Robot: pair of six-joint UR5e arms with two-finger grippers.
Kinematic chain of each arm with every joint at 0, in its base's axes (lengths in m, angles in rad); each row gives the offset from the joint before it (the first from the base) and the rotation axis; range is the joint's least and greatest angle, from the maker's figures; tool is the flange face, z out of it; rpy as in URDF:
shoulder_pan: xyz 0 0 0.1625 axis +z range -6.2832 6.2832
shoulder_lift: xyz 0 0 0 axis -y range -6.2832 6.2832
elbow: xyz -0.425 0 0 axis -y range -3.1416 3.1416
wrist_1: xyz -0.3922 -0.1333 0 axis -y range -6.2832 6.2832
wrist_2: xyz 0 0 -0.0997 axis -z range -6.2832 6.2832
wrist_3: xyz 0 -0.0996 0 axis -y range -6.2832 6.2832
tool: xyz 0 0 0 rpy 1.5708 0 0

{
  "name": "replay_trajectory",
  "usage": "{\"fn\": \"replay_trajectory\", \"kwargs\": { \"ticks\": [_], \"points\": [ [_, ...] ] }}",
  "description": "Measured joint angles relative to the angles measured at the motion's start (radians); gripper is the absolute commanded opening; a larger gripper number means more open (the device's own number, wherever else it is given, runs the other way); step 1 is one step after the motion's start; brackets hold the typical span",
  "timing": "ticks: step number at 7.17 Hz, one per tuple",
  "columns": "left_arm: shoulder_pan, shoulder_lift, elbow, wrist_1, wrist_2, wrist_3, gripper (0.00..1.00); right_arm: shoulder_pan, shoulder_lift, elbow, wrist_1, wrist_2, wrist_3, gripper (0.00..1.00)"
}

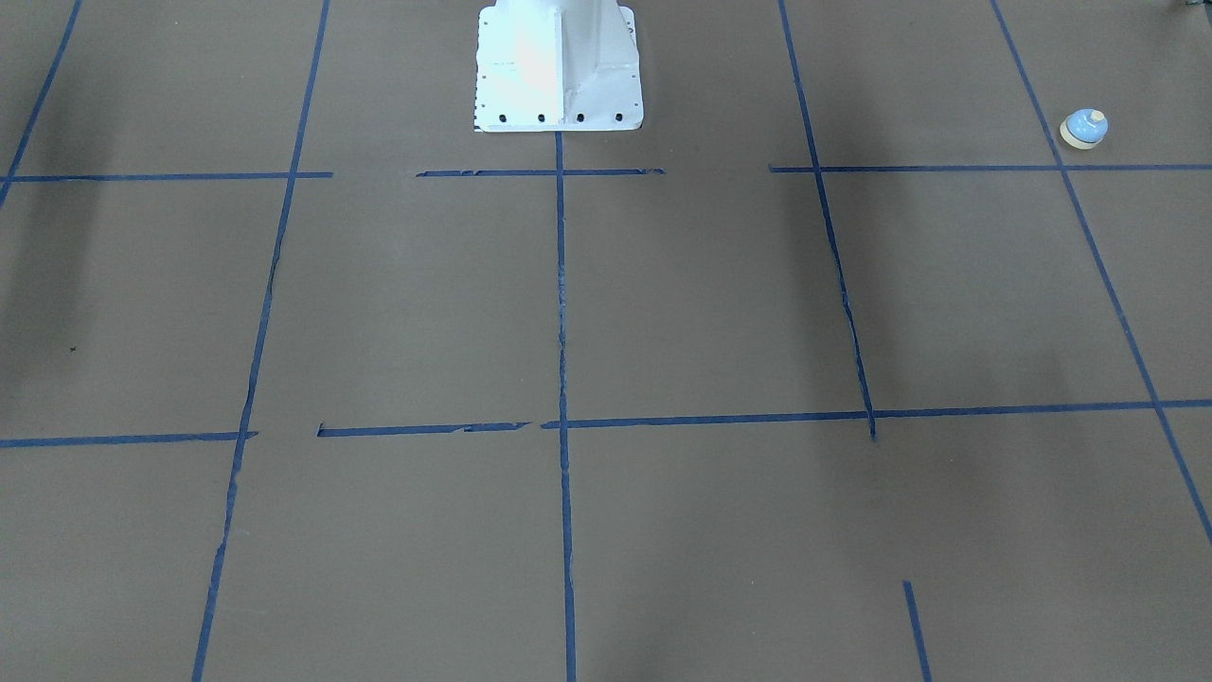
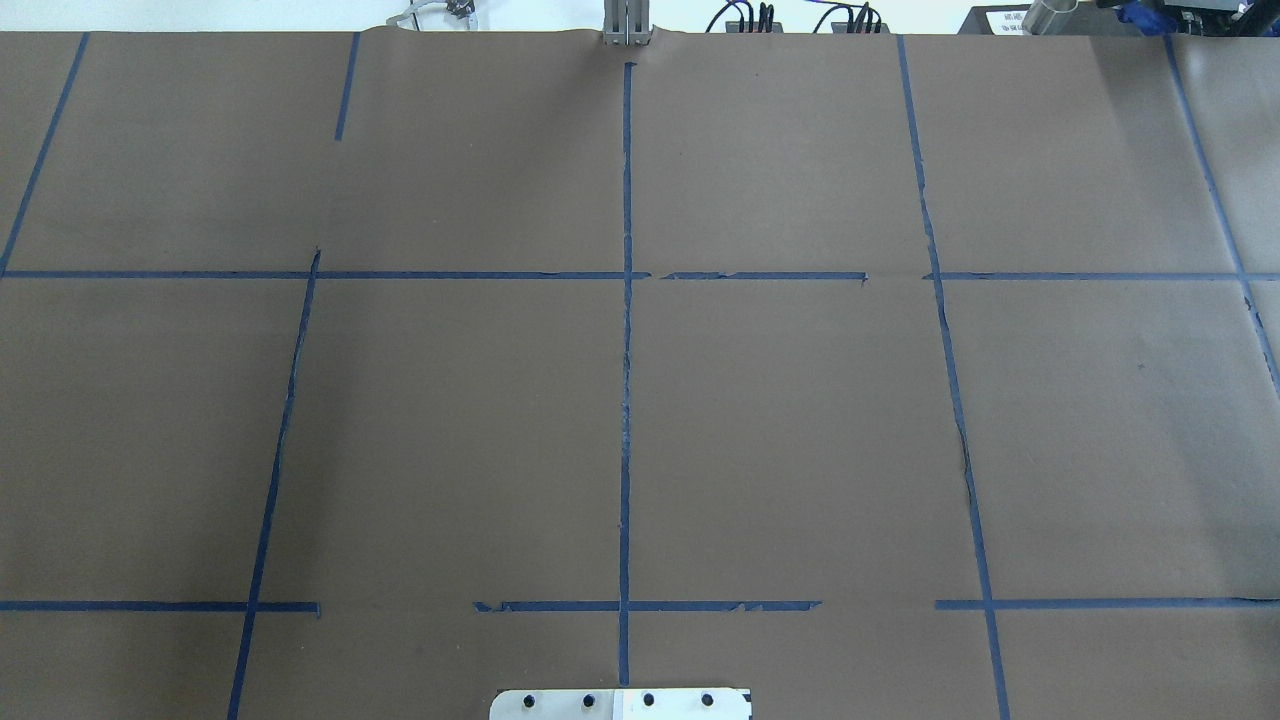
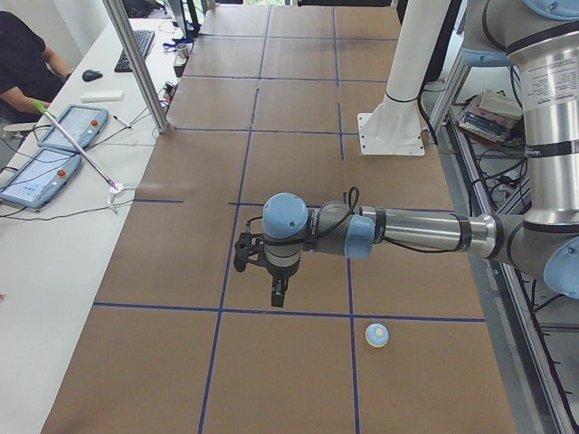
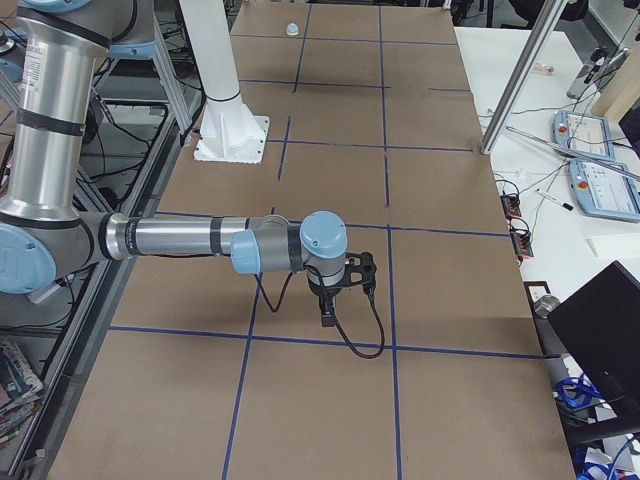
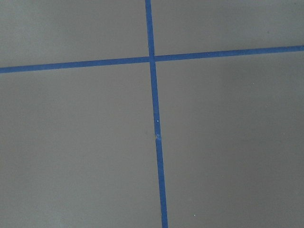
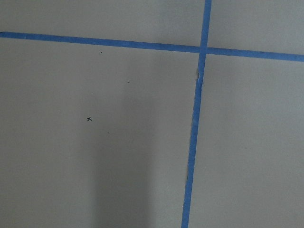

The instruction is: Place and press bell with both arms

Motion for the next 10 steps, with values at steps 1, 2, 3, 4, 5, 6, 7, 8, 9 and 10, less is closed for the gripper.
{"fn": "replay_trajectory", "kwargs": {
  "ticks": [1, 2, 3, 4, 5, 6, 7, 8, 9, 10],
  "points": [
    [0.089, 0.022, 0.009, -0.007, 0.011, -0.028, 1.0, -0.001, 0.0, -0.001, 0.0, -0.002, -0.002, 1.0],
    [0.203, 0.038, 0.024, -0.047, 0.039, -0.103, 1.0, -0.003, 0.0, -0.004, 0.0, -0.004, -0.002, 1.0],
    [0.307, 0.064, 0.039, -0.136, 0.073, -0.177, 1.0, -0.007, 0.001, -0.008, -0.001, -0.004, -0.001, 1.0],
    [0.374, 0.113, 0.06, -0.254, 0.092, -0.215, 0.99, -0.012, 0.002, -0.01, -0.001, -0.003, 0.0, 1.0],
    [0.411, 0.176, 0.083, -0.372, 0.1, -0.241, 0.98, -0.016, 0.002, -0.011, -0.001, -0.001, 0.001, 1.0],
    [0.441, 0.225, 0.105, -0.457, 0.103, -0.264, 1.0, -0.019, 0.002, -0.01, 0.0, 0.001, 0.002, 1.0],
    [0.472, 0.276, 0.131, -0.557, 0.102, -0.314, 1.0, -0.022, 0.002, -0.01, 0.0, 0.002, 0.001, 1.0],
    [0.504, 0.324, 0.147, -0.653, 0.099, -0.409, 1.0, -0.024, 0.003, -0.01, 0.001, 0.001, 0.001, 1.0],
    [0.548, 0.35, 0.166, -0.71, 0.098, -0.502, 1.0, -0.028, 0.003, -0.01, 0.002, 0.001, 0.001, 1.0],
    [0.578, 0.359, 0.192, -0.746, 0.098, -0.557, 1.0, -0.034, 0.004, -0.009, 0.002, 0.001, 0.001, 1.0]
  ]
}}
